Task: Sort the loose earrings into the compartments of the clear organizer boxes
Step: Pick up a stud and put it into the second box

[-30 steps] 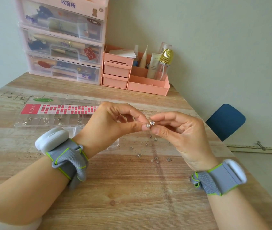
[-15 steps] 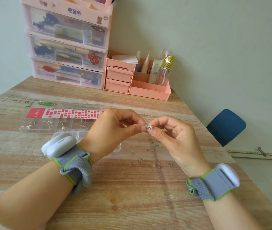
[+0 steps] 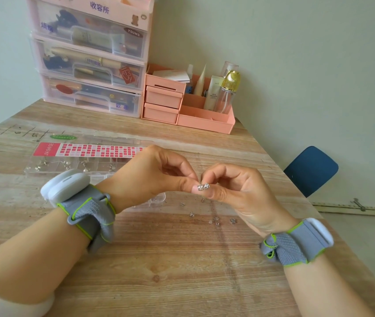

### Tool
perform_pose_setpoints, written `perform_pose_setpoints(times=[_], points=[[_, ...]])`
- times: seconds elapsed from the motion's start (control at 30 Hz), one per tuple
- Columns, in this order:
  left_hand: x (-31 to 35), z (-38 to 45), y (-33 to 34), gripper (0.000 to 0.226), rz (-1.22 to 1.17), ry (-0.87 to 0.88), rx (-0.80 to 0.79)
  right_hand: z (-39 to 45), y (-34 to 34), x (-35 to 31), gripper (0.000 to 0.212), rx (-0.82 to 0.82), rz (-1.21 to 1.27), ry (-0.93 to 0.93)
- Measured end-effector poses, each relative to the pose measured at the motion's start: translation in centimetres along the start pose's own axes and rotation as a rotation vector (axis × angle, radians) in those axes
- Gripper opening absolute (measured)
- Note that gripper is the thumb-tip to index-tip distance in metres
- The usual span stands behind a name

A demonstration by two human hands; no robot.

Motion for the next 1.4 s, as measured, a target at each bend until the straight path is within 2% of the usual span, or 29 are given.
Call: perform_pose_setpoints(times=[0.2, 0.5, 0.57, 0.67, 0.8, 0.93, 1.1, 1.23, 1.4], points=[[0.0, -0.1, 0.0, 0.02, -0.022, -0.016, -0.058, -0.2, 0.4, 0.0, 0.013, -0.098, 0.026, 0.061], [0.3, -0.3, -0.7, 0.024, 0.055, -0.077, -0.006, 0.0, 0.5, 0.1, 0.004, -0.098, -0.081, 0.035], [0.4, -0.5, -0.8, 0.024, 0.093, -0.105, -0.011, 0.1, 0.5, 0.1, 0.004, -0.113, -0.132, 0.037], [0.4, -0.9, -1.3, 0.01, 0.187, -0.132, -0.012, 0.2, 0.7, -0.2, 0.003, -0.124, -0.18, 0.026], [0.2, -2.1, -3.8, 0.007, 0.357, -0.129, 0.069, 0.6, 1.2, -0.9, 0.003, -0.101, -0.199, 0.025], [-0.2, -3.6, -6.1, 0.01, 0.514, -0.149, 0.093, 1.2, 2.4, -1.3, 0.007, -0.11, -0.316, 0.003], [-0.4, -5.0, -6.2, 0.041, 0.727, -0.192, -0.024, 1.7, 4.4, -1.5, 0.017, -0.119, -0.445, -0.001], [-0.7, -4.6, -5.3, 0.027, 0.894, -0.101, 0.068, 2.0, 5.1, -1.2, 0.011, -0.123, -0.654, -0.026], [-1.4, -4.3, -5.4, 0.017, 0.825, -0.072, 0.202, 2.3, 5.6, -0.7, 0.01, -0.093, -0.913, -0.114]])
Point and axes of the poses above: each hand's wrist, its own z-axis towards the middle knuckle, its own y-axis out of the palm, x = y × z, the point moved 3 cm from there along z, towards the middle knuckle, and after that the axes turned 6 degrees about -y, right-handed, at the moved point
